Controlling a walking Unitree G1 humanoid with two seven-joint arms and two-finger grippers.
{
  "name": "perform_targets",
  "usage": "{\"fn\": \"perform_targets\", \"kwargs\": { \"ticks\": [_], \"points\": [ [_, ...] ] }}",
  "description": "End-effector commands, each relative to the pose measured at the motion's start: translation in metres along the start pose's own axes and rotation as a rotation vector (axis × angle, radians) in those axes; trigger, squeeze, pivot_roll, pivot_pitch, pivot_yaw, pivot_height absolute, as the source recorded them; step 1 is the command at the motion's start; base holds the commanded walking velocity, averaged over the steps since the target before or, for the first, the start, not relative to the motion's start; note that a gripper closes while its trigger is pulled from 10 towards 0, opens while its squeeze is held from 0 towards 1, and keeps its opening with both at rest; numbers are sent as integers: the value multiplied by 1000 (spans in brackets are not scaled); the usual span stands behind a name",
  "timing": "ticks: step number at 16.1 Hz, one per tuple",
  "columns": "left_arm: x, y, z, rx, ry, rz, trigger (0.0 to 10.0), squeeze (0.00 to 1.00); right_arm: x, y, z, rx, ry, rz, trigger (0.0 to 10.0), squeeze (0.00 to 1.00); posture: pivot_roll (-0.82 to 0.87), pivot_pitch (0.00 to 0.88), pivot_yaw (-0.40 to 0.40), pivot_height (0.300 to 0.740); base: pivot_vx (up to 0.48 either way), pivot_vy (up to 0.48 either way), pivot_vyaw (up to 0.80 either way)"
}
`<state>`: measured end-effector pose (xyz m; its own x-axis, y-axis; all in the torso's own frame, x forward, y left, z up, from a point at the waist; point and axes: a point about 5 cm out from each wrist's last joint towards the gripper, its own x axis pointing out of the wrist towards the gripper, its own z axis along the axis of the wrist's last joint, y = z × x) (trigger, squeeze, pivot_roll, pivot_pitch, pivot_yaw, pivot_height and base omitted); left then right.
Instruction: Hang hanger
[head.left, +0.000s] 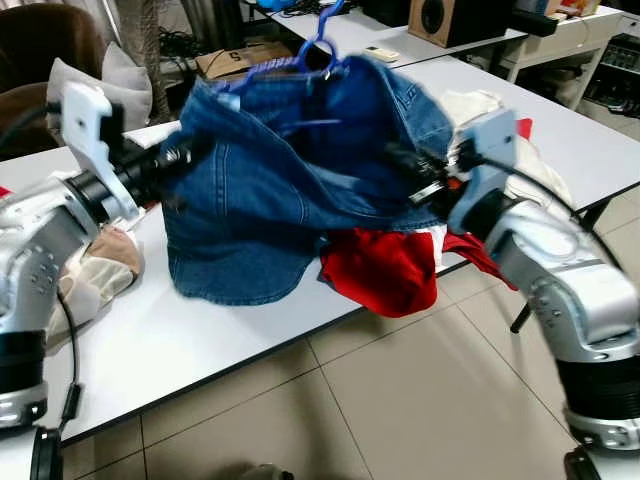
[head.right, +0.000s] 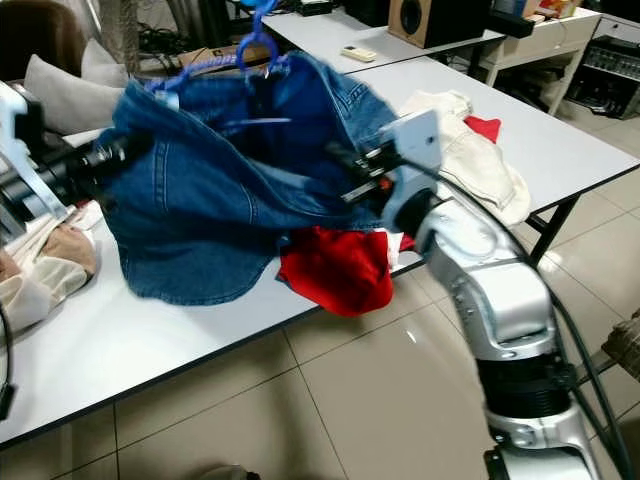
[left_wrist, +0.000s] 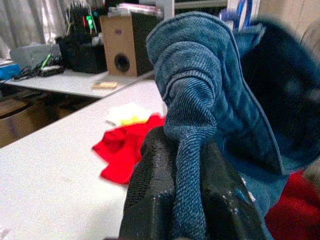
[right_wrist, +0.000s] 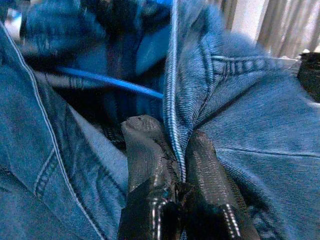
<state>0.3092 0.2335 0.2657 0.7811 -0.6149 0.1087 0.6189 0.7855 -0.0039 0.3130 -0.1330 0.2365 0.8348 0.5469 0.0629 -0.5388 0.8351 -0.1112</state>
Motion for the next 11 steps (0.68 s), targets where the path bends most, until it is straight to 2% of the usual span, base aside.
{"fn": "perform_targets", "kwargs": {
  "ticks": [1,2,3,4,5,6,7,8,9,11],
  "points": [
    [-2,-2,23,-20,-114,-6,0,0,-1,3,-8,-23,30,6,8667,0,-87,0,71,719,0,0,0],
    [-2,-5,24,-43,-133,-44,0,0,0,2,-10,-28,39,3,10000,0,-87,0,71,719,0,0,0],
    [-2,-12,25,-82,-149,-114,0,0,0,0,-14,-30,49,-2,10000,0,-89,0,75,719,0,0,0],
    [-5,-24,27,-139,-165,-235,0,0,0,-8,-17,-19,45,-27,10000,627,-89,0,75,719,0,0,0],
    [-7,-26,27,-137,-159,-251,0,0,-1,-11,-15,-17,28,-33,10000,1000,-89,0,75,719,0,0,0],
    [-8,-26,26,-128,-148,-251,0,0,-2,-12,-13,-16,11,-29,10000,1000,-89,0,75,719,0,0,0],
    [-8,-22,23,-78,-124,-208,0,0,-5,-14,-6,-11,-29,3,10000,1000,-88,0,73,719,0,0,0],
    [-8,-16,20,-4,-88,-145,0,0,-11,-15,4,-7,-88,59,10000,1000,-88,0,73,719,0,0,0],
    [-9,-12,20,34,-81,-108,0,0,-21,-17,15,-22,-123,138,10000,1000,-91,0,71,719,0,0,0],
    [-10,-7,18,39,-91,-84,0,0,-42,-19,26,-22,-132,259,10000,1000,-96,0,72,719,0,0,0]
  ]
}}
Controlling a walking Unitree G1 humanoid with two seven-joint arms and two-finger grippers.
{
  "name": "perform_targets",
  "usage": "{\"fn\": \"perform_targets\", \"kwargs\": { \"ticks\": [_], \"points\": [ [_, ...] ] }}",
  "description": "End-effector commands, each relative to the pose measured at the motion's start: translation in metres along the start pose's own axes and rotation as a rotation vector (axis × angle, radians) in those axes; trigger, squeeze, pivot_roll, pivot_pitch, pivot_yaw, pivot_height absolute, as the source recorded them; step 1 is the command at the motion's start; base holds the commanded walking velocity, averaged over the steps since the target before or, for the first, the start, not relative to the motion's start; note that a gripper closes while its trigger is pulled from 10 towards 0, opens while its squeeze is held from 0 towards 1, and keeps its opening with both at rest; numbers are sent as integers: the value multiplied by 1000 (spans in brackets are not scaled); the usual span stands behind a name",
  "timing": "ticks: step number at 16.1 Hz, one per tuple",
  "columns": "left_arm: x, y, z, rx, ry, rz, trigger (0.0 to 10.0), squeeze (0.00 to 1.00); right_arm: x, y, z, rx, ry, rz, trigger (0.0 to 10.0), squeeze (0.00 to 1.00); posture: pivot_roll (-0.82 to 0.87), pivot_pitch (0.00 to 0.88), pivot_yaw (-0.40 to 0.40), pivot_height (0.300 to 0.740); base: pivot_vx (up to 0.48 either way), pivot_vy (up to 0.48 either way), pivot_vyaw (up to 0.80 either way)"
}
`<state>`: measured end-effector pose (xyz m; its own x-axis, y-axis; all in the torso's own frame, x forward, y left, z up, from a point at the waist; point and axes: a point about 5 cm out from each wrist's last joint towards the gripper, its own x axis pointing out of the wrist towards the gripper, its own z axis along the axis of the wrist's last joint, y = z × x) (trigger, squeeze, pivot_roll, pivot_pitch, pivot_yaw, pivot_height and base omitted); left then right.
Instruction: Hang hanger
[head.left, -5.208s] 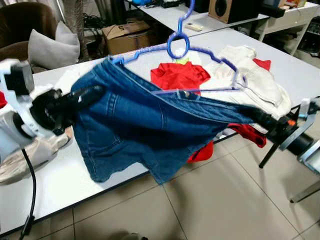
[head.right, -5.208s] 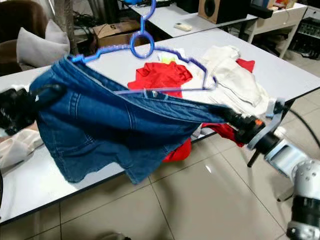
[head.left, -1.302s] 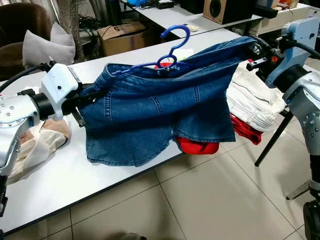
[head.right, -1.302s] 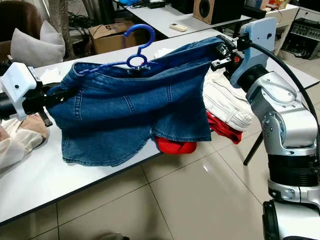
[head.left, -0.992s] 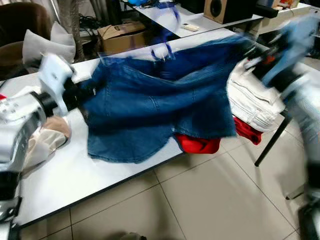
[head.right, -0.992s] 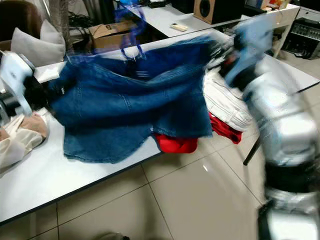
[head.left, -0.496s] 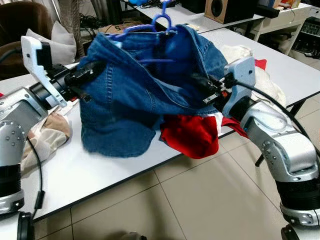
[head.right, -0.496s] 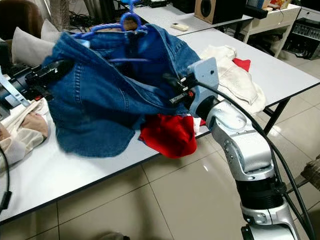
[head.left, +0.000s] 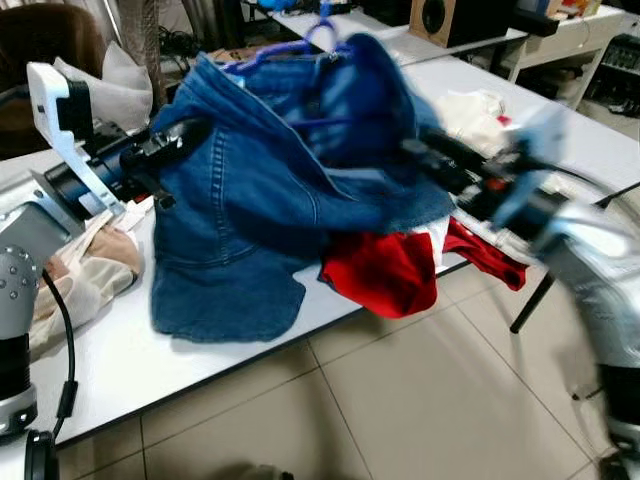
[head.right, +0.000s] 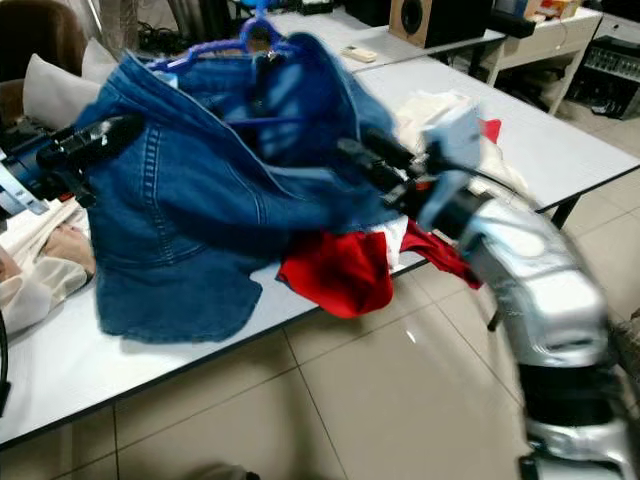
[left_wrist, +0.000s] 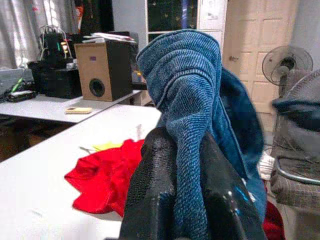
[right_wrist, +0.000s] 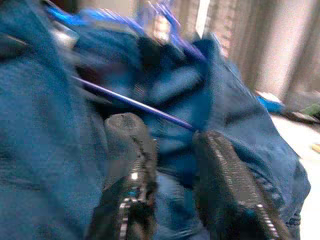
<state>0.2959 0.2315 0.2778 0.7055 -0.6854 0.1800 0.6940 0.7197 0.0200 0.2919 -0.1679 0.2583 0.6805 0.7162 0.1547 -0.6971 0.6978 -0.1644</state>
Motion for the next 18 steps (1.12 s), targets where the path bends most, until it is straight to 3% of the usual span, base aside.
{"fn": "perform_targets", "kwargs": {
  "ticks": [1,4,9,11,12,15,16,17,18],
  "points": [
    [-3,4,4,29,-12,20,0,0,-13,0,10,4,-11,70,10000,1000,-102,0,72,719,0,0,0],
    [-5,4,-4,32,10,-3,0,0,-38,-6,31,9,-47,162,10000,1000,-107,0,69,719,0,0,0],
    [-8,-8,-14,14,47,-192,0,0,-61,-44,65,-72,-124,67,10000,1000,-110,0,63,719,0,0,0],
    [-10,-16,-11,-60,43,-325,0,0,-78,-58,74,21,-110,186,10000,1000,-106,0,51,719,0,0,0],
    [-10,-19,-9,-62,54,-384,0,0,-87,-57,73,98,-62,305,10000,1000,-104,0,45,719,0,0,0],
    [-7,-29,-2,-58,62,-470,0,0,-92,-63,70,174,-13,383,10000,1000,-104,0,45,719,0,0,0],
    [-6,-32,-1,-58,66,-492,0,0,-90,-64,69,169,-5,393,10000,337,-104,0,45,719,0,0,0],
    [-2,-39,1,-60,72,-541,0,0,-83,-67,67,135,21,402,10000,0,-104,0,45,719,0,0,0],
    [1,-45,3,-61,76,-583,0,0,-76,-69,63,108,46,406,10000,0,-104,0,45,719,0,0,0]
  ]
}}
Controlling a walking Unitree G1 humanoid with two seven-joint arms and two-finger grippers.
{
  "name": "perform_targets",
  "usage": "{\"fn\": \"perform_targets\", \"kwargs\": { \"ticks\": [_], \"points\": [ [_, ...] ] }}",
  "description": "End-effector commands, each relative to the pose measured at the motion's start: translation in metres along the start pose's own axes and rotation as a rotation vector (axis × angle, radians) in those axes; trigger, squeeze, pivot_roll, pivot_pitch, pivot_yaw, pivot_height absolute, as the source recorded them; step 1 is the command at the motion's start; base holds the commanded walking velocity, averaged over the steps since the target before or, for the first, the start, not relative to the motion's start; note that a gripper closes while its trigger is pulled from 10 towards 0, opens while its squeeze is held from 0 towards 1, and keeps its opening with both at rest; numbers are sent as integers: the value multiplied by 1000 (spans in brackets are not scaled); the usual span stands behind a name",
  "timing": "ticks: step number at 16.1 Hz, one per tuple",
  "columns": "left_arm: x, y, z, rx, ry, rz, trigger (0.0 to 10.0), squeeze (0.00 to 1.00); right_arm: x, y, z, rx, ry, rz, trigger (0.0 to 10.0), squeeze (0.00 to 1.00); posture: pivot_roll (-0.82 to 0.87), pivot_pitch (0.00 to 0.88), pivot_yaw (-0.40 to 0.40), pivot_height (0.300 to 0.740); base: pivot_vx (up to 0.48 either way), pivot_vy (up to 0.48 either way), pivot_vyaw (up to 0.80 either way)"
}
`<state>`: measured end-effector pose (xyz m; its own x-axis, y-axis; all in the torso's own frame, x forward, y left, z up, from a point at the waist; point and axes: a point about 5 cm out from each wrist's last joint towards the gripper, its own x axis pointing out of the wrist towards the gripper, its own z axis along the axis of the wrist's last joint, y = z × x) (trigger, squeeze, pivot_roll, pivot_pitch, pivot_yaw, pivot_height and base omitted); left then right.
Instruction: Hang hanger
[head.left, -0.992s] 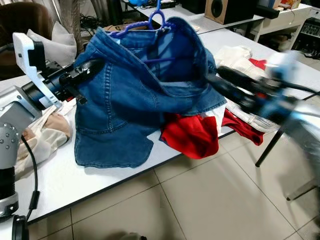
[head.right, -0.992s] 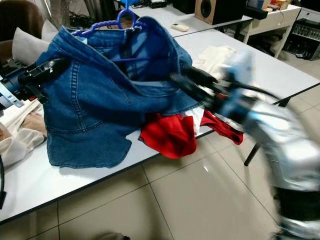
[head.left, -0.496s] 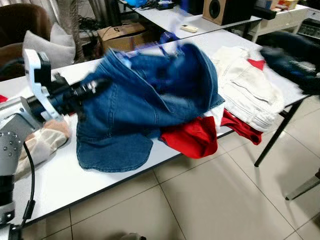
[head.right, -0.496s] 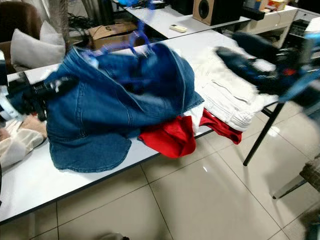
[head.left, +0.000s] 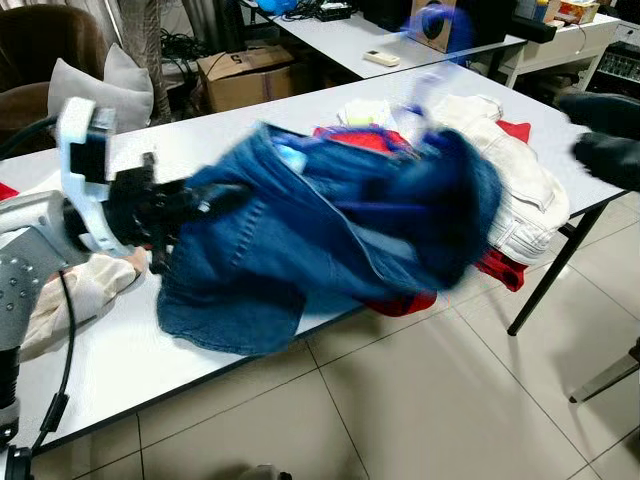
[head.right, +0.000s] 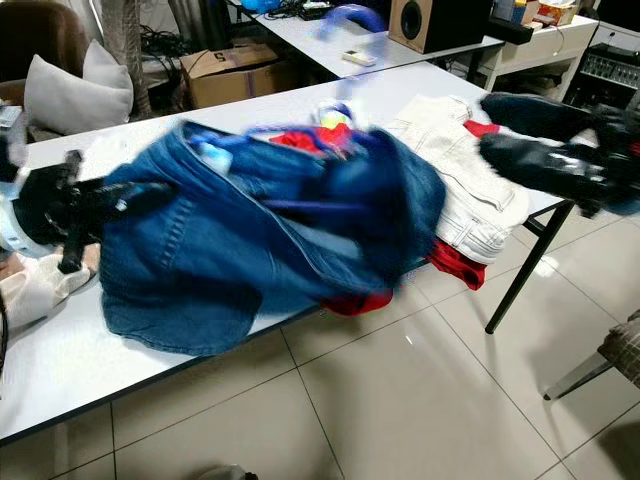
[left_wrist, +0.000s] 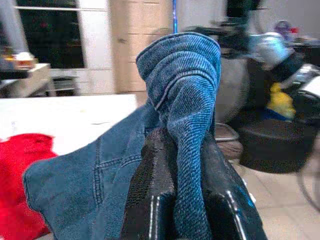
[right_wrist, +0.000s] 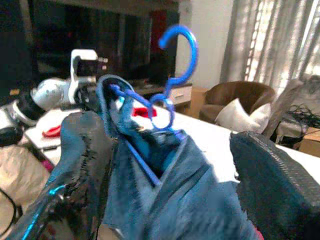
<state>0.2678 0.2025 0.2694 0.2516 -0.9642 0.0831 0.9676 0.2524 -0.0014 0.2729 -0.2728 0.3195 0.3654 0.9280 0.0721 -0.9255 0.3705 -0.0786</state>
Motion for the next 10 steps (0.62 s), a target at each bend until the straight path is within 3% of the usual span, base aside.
{"fn": "perform_targets", "kwargs": {
  "ticks": [1,9,10],
  "points": [
    [11,-10,11,32,7,-93,0,0,10,-4,-4,-24,33,36,10000,0,-105,0,36,719,0,0,0],
    [27,-14,10,51,16,-136,0,0,41,6,-20,103,64,320,9882,0,-101,0,36,719,0,0,0],
    [27,-15,9,49,18,-139,0,0,43,7,-24,118,81,332,4588,0,-101,0,36,719,0,0,0]
  ]
}}
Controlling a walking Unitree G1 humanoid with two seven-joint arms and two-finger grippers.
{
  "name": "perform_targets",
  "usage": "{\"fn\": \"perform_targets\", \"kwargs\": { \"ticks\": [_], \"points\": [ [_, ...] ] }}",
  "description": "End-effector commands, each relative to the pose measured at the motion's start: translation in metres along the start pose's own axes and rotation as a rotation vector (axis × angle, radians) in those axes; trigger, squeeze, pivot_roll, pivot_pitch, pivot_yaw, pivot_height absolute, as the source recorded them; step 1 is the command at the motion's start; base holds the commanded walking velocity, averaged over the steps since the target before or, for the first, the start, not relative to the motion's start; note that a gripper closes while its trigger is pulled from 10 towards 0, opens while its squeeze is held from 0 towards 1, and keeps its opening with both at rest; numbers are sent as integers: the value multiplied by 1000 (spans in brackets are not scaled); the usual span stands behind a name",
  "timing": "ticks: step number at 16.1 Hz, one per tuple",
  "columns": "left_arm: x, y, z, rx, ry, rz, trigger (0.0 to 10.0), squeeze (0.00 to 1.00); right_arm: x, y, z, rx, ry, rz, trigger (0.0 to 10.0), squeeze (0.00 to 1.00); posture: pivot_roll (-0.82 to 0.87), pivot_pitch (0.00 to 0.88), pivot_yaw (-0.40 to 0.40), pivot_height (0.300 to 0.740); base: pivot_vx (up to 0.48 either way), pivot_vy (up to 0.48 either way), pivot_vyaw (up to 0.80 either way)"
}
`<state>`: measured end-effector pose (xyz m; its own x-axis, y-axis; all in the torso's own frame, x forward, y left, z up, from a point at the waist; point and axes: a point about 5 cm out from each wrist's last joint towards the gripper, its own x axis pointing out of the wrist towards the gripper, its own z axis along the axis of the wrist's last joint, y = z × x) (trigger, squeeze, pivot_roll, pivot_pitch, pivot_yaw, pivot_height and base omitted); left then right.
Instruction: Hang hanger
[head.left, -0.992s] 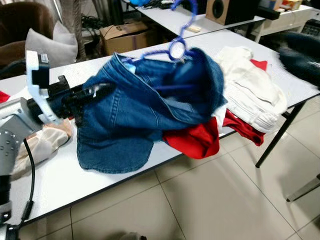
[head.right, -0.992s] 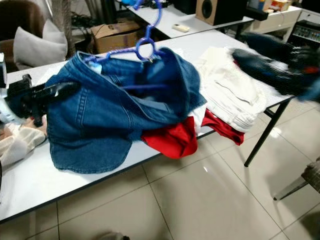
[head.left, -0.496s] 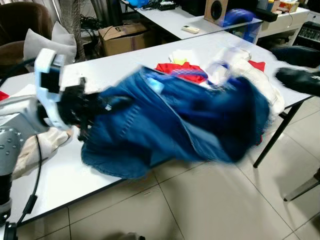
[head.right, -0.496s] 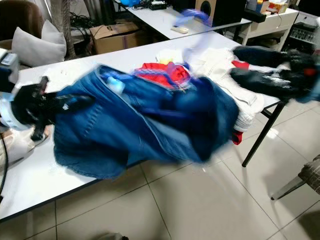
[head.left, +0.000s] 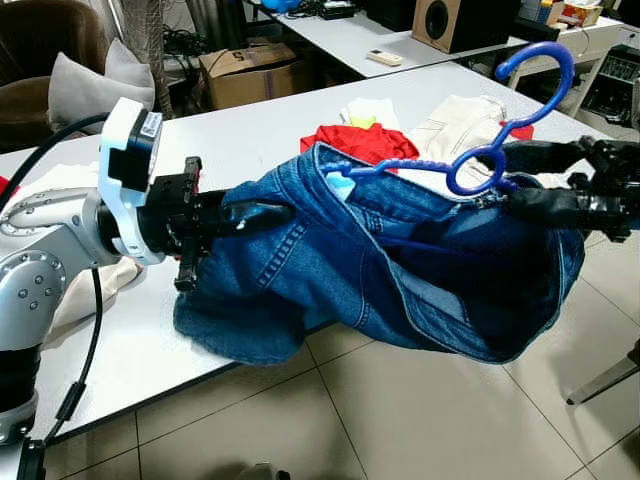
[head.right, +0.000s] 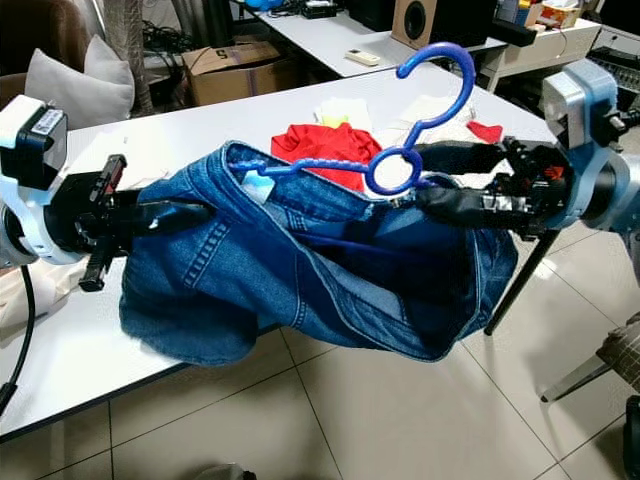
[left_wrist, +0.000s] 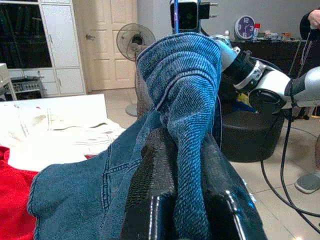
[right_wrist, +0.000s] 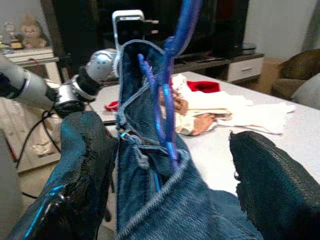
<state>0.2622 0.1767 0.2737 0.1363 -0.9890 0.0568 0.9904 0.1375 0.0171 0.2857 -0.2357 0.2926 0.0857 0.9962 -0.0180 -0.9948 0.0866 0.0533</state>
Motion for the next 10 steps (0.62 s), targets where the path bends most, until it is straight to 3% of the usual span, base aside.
{"fn": "perform_targets", "kwargs": {
  "ticks": [1,10],
  "points": [
    [6,-4,6,38,0,-34,0,0,9,-1,3,-10,8,45,0,0,-103,0,39,719,0,0,0],
    [12,-2,-1,40,46,-43,0,0,25,-5,2,3,78,130,0,0,-107,0,37,719,0,0,0]
  ]
}}
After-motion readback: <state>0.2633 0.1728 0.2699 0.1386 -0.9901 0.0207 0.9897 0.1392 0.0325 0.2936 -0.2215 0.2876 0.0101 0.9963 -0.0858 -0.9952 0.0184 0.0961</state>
